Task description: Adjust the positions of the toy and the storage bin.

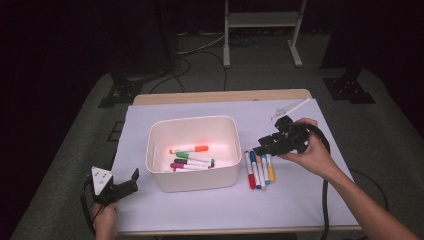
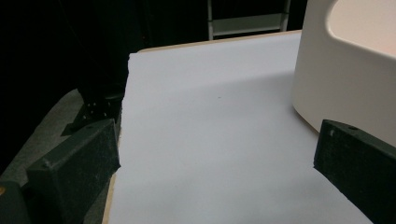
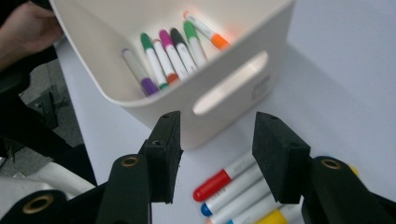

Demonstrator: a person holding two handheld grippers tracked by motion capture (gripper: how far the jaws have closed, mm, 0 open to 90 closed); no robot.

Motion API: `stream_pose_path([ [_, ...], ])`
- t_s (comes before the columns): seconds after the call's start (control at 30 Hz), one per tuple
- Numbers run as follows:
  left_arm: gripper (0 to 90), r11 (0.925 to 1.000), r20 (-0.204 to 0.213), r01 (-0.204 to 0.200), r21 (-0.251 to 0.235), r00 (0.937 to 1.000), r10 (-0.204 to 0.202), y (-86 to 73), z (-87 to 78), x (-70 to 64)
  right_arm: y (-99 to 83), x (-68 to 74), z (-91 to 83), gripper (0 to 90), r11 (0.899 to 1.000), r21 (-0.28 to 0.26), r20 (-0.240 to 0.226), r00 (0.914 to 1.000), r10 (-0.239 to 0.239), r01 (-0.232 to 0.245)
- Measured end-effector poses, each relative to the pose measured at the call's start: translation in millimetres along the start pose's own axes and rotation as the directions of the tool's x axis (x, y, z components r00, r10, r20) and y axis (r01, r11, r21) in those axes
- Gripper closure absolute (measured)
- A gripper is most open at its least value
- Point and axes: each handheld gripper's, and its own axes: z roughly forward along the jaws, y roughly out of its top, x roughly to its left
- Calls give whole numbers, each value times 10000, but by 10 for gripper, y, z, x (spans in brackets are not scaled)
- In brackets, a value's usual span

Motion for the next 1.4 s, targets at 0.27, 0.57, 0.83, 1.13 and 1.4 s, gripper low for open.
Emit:
stream_pose_path([
  [0.27,0,10000,1,-19,43,10000,19,1,-3,3,-400,-243,180,503,9971,293,591,9960,678,-696],
  [0.57,0,10000,14,-22,48,10000,22,2,-2,4,-654,-449,365,499,9904,634,1191,9862,1151,-1232],
  [0.83,0,10000,20,-30,46,10000,30,2,-2,1,-744,-548,511,515,9852,694,1715,9747,1430,-1567],
  [1.13,0,10000,27,-9,49,10000,9,2,0,5,-762,-649,660,522,9794,726,2127,9623,1693,-1884],
  [1.4,0,10000,59,-18,47,10000,17,2,0,5,-795,-688,715,556,9720,940,2642,9467,1842,-2154],
])
